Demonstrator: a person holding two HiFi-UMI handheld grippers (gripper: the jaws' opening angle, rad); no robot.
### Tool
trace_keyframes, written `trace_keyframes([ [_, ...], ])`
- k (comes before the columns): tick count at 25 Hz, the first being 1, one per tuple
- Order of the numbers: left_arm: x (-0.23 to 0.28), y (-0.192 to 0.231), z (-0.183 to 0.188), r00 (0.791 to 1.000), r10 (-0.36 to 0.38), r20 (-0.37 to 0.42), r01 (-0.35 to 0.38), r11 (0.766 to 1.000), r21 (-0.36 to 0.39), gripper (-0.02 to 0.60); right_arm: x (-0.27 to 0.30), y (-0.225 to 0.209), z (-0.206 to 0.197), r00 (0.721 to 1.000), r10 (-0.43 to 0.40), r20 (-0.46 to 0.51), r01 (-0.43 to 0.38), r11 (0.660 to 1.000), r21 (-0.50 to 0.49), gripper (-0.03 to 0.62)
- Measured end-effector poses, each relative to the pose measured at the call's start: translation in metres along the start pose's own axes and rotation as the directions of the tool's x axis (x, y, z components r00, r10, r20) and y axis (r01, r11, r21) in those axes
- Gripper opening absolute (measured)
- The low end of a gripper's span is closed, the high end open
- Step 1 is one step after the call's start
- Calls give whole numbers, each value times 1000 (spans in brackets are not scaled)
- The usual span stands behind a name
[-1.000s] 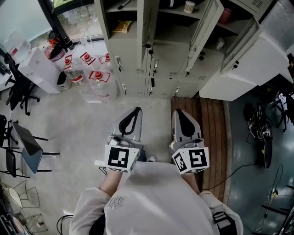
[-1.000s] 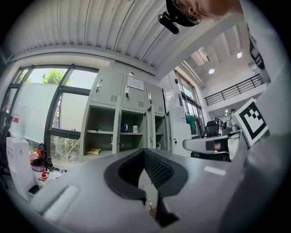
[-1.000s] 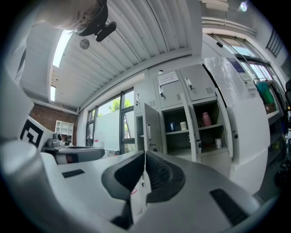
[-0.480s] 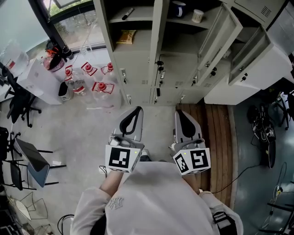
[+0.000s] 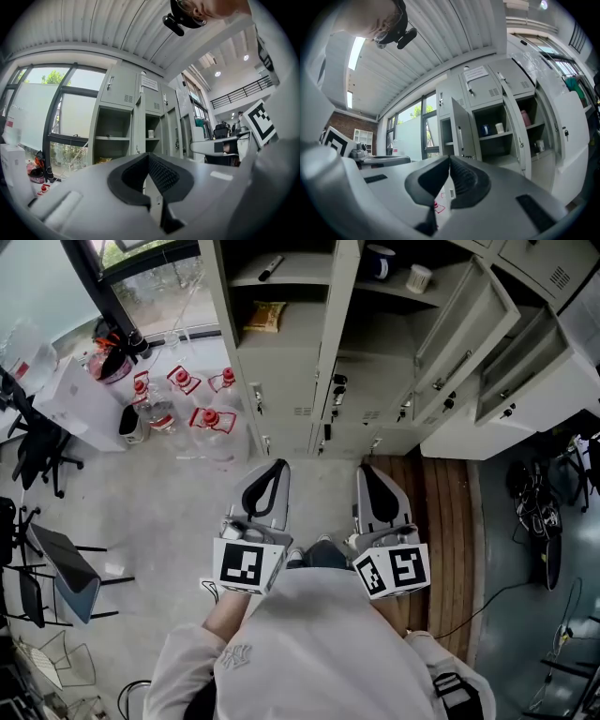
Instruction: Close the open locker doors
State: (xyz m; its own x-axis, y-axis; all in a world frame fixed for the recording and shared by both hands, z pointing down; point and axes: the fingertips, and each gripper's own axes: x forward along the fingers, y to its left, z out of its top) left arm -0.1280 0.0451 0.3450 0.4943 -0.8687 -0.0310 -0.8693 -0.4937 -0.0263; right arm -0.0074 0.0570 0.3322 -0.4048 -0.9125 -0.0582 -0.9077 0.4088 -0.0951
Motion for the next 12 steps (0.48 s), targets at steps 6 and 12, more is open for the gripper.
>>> trace_keyframes([
  [6,25,6,3,1000,23,3,-23,1000,7,8,24,-17,2,999,33,-1,-33,999,11,11],
  [12,62,20,7,997,76,-5,-76,997,20,7,61,-43,8,996,89,2,-89,996,16,11],
])
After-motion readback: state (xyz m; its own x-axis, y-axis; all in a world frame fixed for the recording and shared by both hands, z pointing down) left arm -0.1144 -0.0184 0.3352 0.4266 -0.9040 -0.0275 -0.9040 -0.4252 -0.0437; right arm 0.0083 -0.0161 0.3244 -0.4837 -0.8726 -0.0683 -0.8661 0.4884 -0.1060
